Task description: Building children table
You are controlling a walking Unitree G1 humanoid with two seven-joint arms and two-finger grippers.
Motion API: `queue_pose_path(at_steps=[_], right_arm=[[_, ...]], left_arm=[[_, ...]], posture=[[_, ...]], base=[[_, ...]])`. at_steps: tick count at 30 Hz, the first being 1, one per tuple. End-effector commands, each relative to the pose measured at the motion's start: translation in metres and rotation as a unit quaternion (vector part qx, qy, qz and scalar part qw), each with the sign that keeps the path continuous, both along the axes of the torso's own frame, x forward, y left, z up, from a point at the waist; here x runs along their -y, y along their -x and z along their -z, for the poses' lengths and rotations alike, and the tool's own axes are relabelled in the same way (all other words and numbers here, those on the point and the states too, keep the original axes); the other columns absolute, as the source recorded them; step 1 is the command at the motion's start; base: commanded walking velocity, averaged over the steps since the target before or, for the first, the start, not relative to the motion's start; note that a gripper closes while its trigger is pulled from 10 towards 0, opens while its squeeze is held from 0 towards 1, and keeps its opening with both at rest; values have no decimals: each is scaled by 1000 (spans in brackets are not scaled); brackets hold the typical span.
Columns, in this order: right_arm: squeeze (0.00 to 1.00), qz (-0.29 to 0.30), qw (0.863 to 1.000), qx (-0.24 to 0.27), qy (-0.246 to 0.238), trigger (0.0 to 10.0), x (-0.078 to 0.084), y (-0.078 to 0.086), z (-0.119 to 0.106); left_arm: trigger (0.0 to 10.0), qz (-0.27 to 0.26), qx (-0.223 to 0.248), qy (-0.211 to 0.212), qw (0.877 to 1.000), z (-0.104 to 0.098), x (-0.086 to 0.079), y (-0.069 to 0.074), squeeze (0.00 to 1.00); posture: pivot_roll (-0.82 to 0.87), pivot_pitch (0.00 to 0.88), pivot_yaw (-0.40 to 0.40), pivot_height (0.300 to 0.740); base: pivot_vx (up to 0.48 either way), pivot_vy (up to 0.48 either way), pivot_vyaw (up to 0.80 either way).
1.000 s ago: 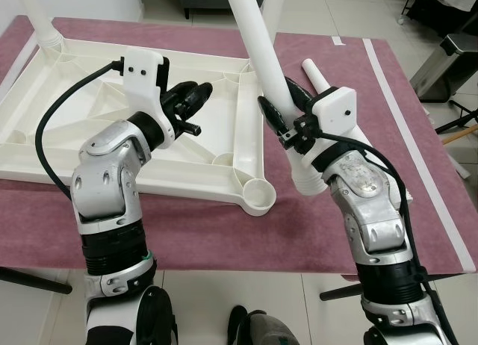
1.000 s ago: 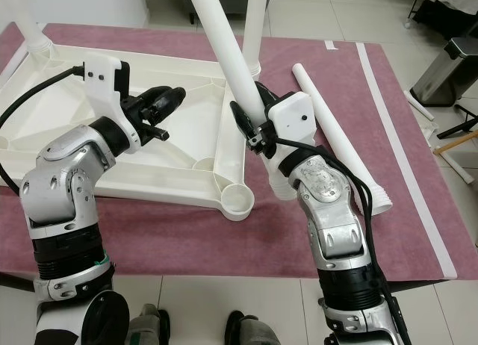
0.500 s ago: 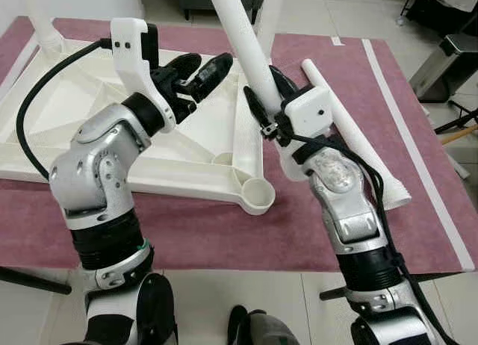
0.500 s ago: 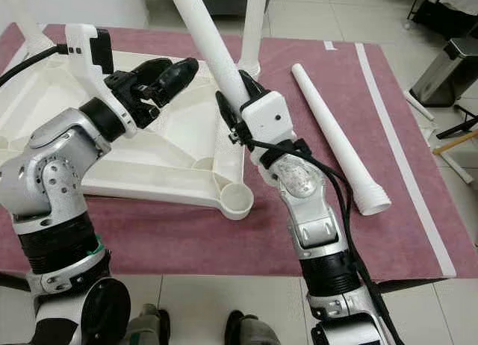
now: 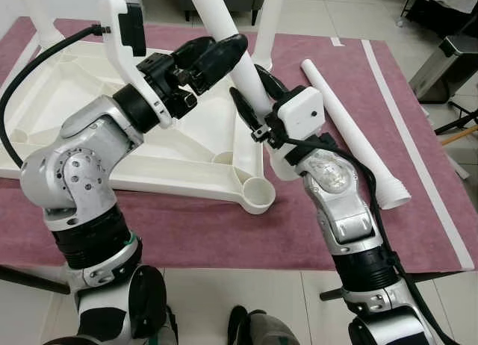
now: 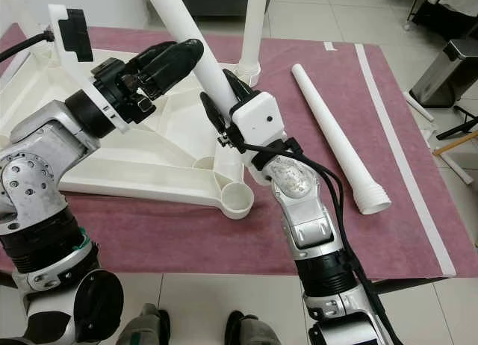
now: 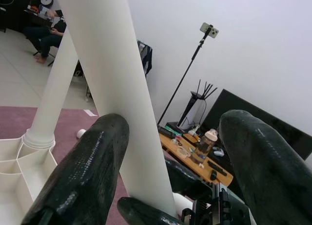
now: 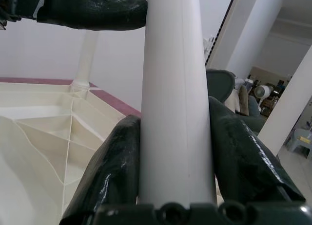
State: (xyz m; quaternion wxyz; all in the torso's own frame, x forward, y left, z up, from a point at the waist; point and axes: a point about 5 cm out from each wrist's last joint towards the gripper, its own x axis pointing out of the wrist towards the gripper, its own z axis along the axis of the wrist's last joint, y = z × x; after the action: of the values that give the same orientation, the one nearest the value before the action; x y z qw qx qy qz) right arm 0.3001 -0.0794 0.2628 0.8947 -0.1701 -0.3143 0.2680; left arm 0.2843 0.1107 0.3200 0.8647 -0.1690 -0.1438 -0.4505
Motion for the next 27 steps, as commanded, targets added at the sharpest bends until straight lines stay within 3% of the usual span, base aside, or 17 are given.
queue_pose_path(at_steps=[1, 10, 16, 22, 27], right_arm=[[0, -30, 999, 24, 1, 10000, -12, 7, -5], [0, -35, 998, 59, 2, 10000, -18, 15, -15], [0, -26, 997, 68, -7, 10000, -18, 15, -17], [0, 25, 993, 107, -48, 10000, -9, 12, -32], [0, 11, 993, 106, -49, 10000, -14, 15, -33]], left_arm=[[10000, 93, 50, -26, 994, -9, 16, 7, 0], [10000, 34, 9, -38, 999, -4, 13, -7, 0], [10000, 26, 2, -38, 999, -3, 12, -10, 0], [10000, 15, -8, -38, 999, -1, 9, -13, 0], [10000, 16, -3, -26, 1000, -6, 11, -14, 0]], posture=[[118, 139, 16, 740], [117, 132, 13, 740], [117, 131, 15, 740], [119, 129, 14, 740], [118, 133, 12, 740]], base=[[0, 0, 0], [0, 0, 0], [0, 0, 0], [0, 0, 0], [0, 0, 0]])
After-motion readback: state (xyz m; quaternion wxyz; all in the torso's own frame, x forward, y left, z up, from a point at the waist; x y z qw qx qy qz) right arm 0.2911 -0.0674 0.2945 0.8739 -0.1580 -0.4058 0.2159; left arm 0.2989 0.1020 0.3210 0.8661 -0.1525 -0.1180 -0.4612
